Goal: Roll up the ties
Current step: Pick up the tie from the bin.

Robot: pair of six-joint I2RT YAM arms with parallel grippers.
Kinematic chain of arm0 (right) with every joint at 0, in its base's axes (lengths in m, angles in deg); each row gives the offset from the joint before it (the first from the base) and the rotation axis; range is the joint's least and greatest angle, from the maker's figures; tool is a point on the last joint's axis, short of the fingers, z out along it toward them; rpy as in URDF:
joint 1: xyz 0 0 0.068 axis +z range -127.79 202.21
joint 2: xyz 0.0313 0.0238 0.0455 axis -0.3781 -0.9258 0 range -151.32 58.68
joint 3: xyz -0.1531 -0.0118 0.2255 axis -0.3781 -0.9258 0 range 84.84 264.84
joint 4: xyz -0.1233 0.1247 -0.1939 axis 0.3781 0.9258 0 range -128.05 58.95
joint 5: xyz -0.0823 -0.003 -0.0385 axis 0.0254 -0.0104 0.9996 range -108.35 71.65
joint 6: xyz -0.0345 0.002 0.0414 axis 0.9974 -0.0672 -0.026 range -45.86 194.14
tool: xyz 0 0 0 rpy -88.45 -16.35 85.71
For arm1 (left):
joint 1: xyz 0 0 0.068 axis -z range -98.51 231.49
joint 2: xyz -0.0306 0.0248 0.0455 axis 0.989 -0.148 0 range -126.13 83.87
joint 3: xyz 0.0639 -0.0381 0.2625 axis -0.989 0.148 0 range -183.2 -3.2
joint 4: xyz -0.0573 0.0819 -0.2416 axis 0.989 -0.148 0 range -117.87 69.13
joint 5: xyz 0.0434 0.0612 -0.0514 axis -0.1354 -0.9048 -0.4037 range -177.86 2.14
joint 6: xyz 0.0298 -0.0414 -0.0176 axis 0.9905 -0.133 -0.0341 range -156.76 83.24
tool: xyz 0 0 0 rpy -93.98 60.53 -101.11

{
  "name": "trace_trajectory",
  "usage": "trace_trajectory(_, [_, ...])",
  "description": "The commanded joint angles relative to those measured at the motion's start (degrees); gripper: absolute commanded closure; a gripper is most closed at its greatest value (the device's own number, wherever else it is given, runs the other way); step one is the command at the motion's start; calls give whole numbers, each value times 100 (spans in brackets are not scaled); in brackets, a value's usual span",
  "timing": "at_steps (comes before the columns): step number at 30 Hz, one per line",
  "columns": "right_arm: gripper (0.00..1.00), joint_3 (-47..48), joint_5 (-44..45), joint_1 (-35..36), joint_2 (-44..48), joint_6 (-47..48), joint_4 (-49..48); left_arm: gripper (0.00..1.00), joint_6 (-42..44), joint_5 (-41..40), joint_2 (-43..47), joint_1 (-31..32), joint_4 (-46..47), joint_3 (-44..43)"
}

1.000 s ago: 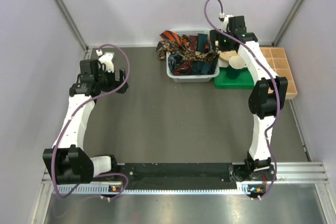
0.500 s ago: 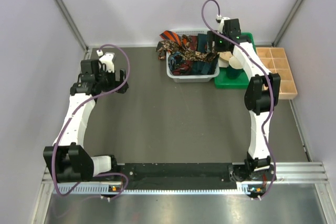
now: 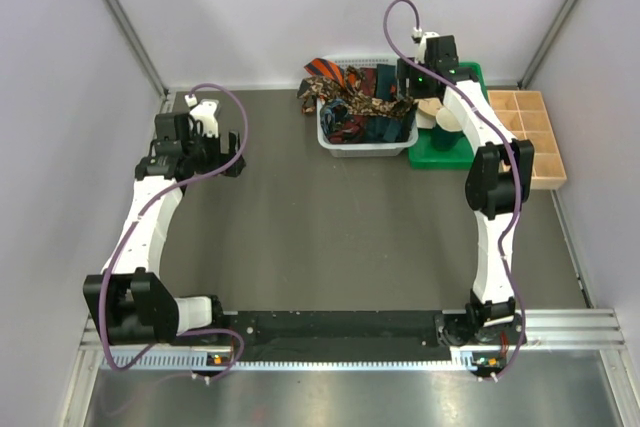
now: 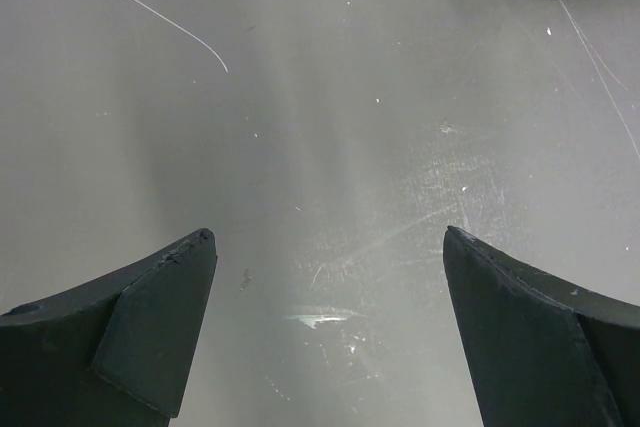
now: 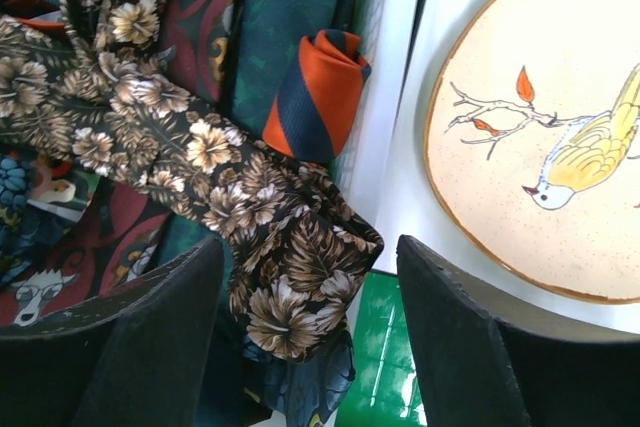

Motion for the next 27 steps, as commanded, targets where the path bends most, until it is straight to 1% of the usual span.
trace_trajectory(1, [30,23,323,64,77,16,-86,1,-3,114,0,-20,268,11])
trace_trajectory(2, [30,23,341,73,85,16,-77,1,6,122,-9,-20,259,20])
trace_trajectory(5, [35,23,332,73,85,34,-41,1,6,131,-9,-20,277,29])
trace_trajectory(9, [52,23,244,73,103,42,-6,1,6,114,0,-20,286,20])
trace_trajectory(11, [55,32,183,73,103,34,29,1,15,114,-18,-20,286,11])
trace_trajectory(13, [56,23,156,73,112,25,81,1,6,114,-18,-20,294,-6])
trace_trajectory(14, [60,23,139,73,120,25,90,1,6,122,-26,-20,294,-15])
trace_trajectory(15, [68,32,130,73,138,16,99,1,6,131,-35,-20,294,-24])
trace_trajectory(17, [75,23,130,73,164,16,90,1,-3,149,-62,-11,294,-50])
trace_trajectory(18, [81,49,78,73,182,-1,82,1,-3,157,-70,-20,286,-68])
trace_trajectory(19, [85,32,-1,73,208,-1,64,1,-3,157,-96,-20,294,-94])
trace_trajectory(20, [97,41,-63,73,261,16,29,1,-12,166,-105,-20,286,-94])
trace_trajectory(21, [100,50,-264,73,287,25,3,1,-12,158,-123,-20,286,-138])
trace_trajectory(27, [100,85,-670,160,664,183,-199,1,6,122,-220,-20,259,-348])
